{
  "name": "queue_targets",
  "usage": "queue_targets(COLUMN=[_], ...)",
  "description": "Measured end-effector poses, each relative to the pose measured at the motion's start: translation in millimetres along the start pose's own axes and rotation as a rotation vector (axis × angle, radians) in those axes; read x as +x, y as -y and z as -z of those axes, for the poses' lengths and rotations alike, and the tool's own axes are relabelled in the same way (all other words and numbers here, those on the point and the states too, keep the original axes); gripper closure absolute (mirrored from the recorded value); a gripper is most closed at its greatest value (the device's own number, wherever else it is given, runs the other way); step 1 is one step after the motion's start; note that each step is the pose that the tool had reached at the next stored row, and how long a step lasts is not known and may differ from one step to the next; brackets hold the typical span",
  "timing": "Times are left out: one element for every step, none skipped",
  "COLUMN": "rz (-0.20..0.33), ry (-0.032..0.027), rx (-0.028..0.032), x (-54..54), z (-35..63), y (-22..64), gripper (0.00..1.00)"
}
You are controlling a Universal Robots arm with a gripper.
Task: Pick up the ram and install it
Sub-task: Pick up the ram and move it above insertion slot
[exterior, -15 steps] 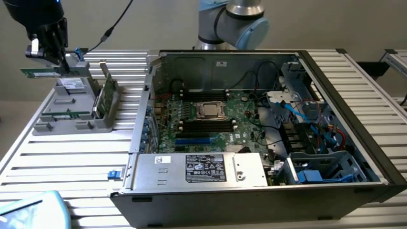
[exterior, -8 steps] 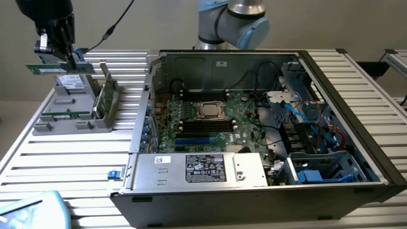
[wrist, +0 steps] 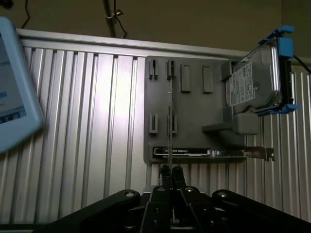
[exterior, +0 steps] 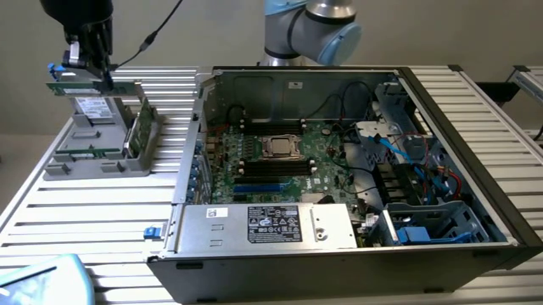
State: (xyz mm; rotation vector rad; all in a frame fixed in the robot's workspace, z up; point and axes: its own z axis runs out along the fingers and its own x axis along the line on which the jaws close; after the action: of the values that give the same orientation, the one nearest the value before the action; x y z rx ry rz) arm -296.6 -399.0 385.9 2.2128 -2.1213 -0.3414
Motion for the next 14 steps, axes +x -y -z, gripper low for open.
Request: queue_targets(rz=[0.0,0.0,-0.001,-0.001,-0.001,-0.001,-0.001,-0.002,-0.002,-0.002,-0.002,-0.003,-0.003,-0.003], ry=[0.0004,0.0008,0.001,0.0013,0.0016,0.0018,0.0021,0.0023,0.0026,0.0028,0.0029,0.0031,0.0033,0.0034], rx=[-0.0019,-0.0041,-0.0061,-0.0083,-0.0105,-0.0127,-0.015,-0.0171,-0.0194,-0.0218,-0.024,-0.026,-0.0277,-0.0287], x=[0.1,0.2,0.3,0.5,0.6,0.7,0.8,0.9,1.0,1.1,1.2,1.3,1.4,1.5], z=[1.0,2.2,3.3,4.4,5.6,6.6,7.8,8.9,10.0,11.3,12.5,13.6,14.8,15.8], y=[2.3,4.6,6.8,8.9,11.1,13.1,15.2,17.2,19.2,21.3,23.1,25.2,27.2,29.2], gripper=[0.87,0.87,0.87,0.87,0.87,0.87,0.87,0.87,0.87,0.87,0.87,0.87,0.87,0.87])
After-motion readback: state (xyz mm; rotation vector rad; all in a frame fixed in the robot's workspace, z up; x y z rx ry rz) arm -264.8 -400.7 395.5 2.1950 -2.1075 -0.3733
